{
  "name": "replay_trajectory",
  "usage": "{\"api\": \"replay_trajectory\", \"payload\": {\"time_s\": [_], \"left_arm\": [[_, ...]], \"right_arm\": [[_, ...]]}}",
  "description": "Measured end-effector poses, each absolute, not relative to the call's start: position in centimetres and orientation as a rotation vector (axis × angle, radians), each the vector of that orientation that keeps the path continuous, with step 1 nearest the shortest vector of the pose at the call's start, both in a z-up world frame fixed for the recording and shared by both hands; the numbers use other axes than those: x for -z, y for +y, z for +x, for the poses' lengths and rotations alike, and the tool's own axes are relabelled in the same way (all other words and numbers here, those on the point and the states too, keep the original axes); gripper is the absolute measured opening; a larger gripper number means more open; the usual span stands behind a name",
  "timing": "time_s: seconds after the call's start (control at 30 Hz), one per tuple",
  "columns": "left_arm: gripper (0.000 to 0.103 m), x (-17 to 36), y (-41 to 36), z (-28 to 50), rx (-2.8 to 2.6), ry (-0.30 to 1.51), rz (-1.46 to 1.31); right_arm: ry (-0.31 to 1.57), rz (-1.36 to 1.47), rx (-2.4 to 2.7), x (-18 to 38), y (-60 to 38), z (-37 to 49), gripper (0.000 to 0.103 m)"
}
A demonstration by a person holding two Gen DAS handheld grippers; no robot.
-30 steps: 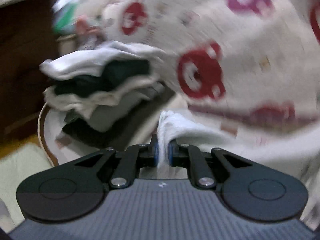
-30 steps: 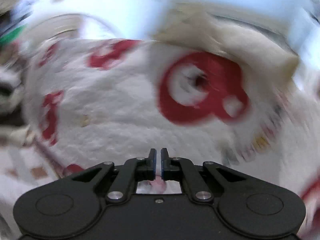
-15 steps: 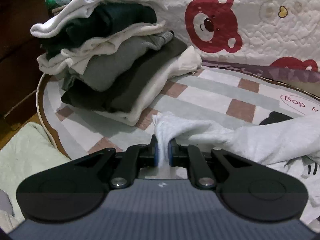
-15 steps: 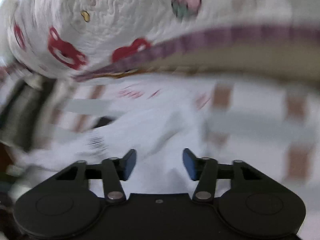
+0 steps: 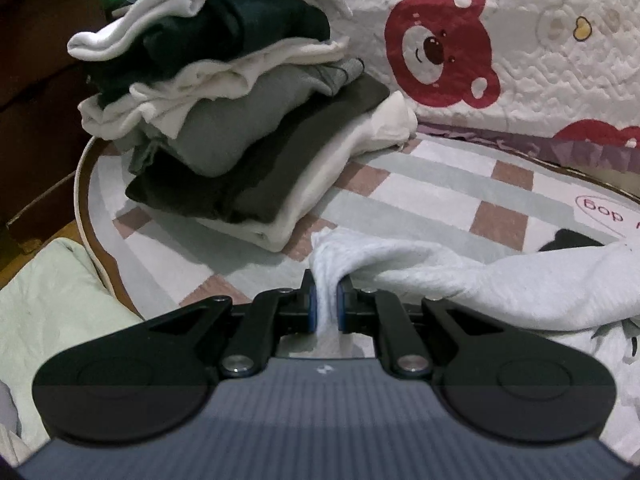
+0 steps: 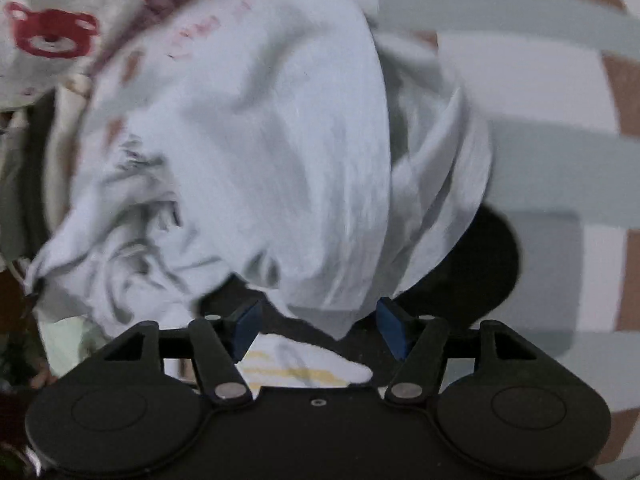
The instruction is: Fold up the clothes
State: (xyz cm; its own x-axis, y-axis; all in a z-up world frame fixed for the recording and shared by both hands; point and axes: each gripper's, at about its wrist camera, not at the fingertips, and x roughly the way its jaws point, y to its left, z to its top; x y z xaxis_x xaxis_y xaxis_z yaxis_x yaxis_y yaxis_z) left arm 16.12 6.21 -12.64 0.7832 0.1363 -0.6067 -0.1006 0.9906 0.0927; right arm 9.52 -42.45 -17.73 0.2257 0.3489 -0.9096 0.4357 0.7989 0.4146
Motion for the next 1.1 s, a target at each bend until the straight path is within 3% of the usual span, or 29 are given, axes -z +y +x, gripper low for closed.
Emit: {"api": "replay_trajectory", "payload": {"time_s": [0.03,0.07,0.1,0.17,0.23,0.37,0.43,0.5,0.53,0.57,0.73,0.8,0.9,1.0,1.1], "left_arm": [[0.009,12.6,6.1,16.1,-0.128,0.654,0.061],[0.009,12.5,6.0,16.1,-0.126,0.648,0.069],[0.009,12.3,5.9,16.0,-0.123,0.638,0.078],[0.008,12.0,5.8,15.8,-0.116,0.618,0.096],[0.008,11.0,5.7,15.3,-0.110,0.555,0.113],[0.008,8.7,6.2,13.9,-0.102,0.403,0.110],[0.008,8.8,6.4,14.1,-0.133,0.388,0.101],[0.010,9.7,7.0,15.2,-0.150,0.465,0.065],[0.012,10.3,7.3,15.8,-0.151,0.513,0.042],[0.014,11.2,7.7,16.4,-0.142,0.582,0.005],[0.021,13.8,9.4,18.0,-0.116,0.783,-0.151],[0.033,14.0,10.0,18.0,-0.104,0.825,-0.209],[0.041,14.7,10.7,17.6,-0.083,0.911,-0.263],[0.041,14.9,10.9,17.0,-0.037,0.949,-0.310],[0.042,14.8,10.5,16.5,0.055,0.944,-0.386]], "right_arm": [[1.367,0.653,0.086,18.0,-42.1,10.0,0.047],[1.294,0.519,0.106,16.9,-41.5,10.5,0.016],[1.219,0.387,0.126,15.8,-40.9,11.0,0.008],[1.060,0.128,0.161,13.5,-39.7,12.1,0.005],[0.887,-0.094,0.198,11.0,-38.8,13.1,0.004],[0.511,-0.135,0.262,3.8,-40.6,14.6,0.004],[0.402,-0.192,0.200,3.2,-40.0,14.5,0.004],[0.334,-0.242,0.149,3.1,-39.4,14.6,0.019],[0.428,-0.249,0.162,4.5,-39.2,15.5,0.037],[0.519,-0.238,0.175,5.9,-39.1,16.3,0.042],[0.910,0.190,0.163,11.6,-39.6,16.8,0.043],[1.003,0.387,0.076,12.8,-39.8,15.7,0.043],[1.092,0.576,-0.077,14.0,-39.1,13.9,0.046],[1.115,0.588,-0.227,14.4,-36.7,12.0,0.046],[1.116,0.365,-0.400,14.4,-32.5,11.9,0.045]]}}
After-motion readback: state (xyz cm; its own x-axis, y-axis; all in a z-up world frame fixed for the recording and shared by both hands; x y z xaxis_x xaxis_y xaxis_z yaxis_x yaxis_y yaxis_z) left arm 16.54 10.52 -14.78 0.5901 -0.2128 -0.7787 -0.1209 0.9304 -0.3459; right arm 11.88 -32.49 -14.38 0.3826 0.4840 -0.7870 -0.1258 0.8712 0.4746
